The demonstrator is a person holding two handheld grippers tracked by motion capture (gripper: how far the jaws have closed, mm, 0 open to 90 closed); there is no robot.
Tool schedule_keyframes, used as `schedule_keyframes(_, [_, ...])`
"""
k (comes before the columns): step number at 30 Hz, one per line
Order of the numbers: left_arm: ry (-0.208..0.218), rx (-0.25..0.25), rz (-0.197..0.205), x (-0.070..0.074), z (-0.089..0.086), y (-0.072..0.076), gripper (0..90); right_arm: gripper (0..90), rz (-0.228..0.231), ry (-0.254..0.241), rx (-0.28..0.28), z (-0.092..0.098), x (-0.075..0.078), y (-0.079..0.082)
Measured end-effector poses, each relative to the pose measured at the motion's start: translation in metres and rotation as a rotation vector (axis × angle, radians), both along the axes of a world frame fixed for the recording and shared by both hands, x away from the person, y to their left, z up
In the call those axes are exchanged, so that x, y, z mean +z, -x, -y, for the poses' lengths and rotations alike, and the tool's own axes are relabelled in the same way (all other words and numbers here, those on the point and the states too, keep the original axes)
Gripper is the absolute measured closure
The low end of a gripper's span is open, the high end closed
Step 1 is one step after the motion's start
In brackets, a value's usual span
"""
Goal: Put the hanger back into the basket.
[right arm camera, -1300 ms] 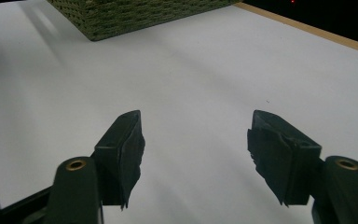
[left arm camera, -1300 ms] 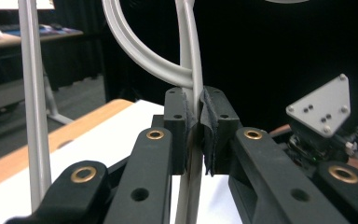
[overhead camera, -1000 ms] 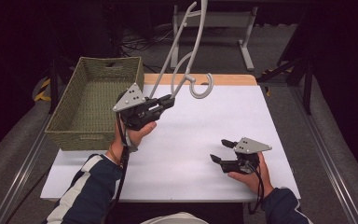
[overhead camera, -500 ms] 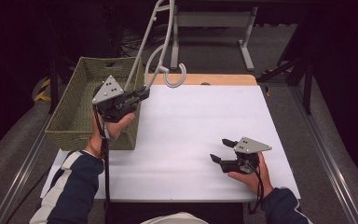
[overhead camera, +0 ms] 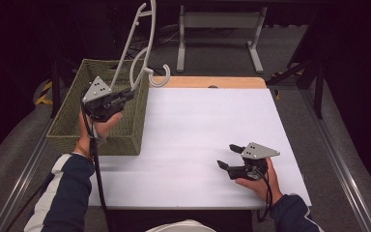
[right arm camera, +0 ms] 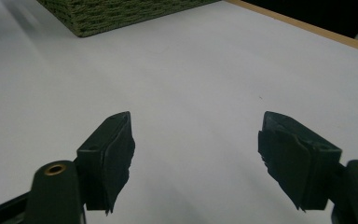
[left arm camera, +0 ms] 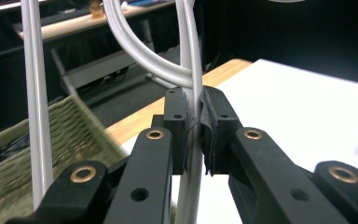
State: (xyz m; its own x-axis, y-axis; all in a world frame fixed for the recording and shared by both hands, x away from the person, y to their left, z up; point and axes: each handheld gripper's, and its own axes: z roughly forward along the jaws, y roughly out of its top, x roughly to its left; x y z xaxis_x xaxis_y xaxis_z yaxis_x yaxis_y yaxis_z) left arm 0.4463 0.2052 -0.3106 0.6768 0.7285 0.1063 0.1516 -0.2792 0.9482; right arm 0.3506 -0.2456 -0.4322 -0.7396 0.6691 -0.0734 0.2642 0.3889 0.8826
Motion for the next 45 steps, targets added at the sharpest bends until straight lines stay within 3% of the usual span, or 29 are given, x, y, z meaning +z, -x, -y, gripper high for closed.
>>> schedule_keyframes(9, [-0.058,0.059,-0.048,-0.015,-0.027,-0.008,81.7,26.6,-0.003,0.002,0.001,-0.001,-0.001,0.000])
schedule_keyframes(23, [-0.154,0.111,-0.125,-0.036,-0.059,-0.004,81.7,26.3,-0.002,0.007,-0.004,-0.001,-0.001,-0.001])
schedule_keyframes(31, [-0.212,0.126,-0.168,-0.043,-0.071,0.000,81.6,26.3,-0.003,0.012,-0.003,-0.002,-0.002,0.000])
schedule_keyframes(35, [-0.222,0.139,-0.192,-0.046,-0.077,0.000,81.5,26.3,-0.006,0.013,-0.003,-0.002,-0.002,-0.001])
schedule_keyframes(42, [-0.244,0.150,-0.204,-0.053,-0.076,0.003,78.1,26.2,-0.009,0.016,-0.001,-0.003,-0.002,-0.001])
schedule_keyframes(45, [-0.276,0.161,-0.205,-0.056,-0.071,0.002,78.8,26.2,-0.010,0.021,0.004,-0.003,-0.002,-0.001])
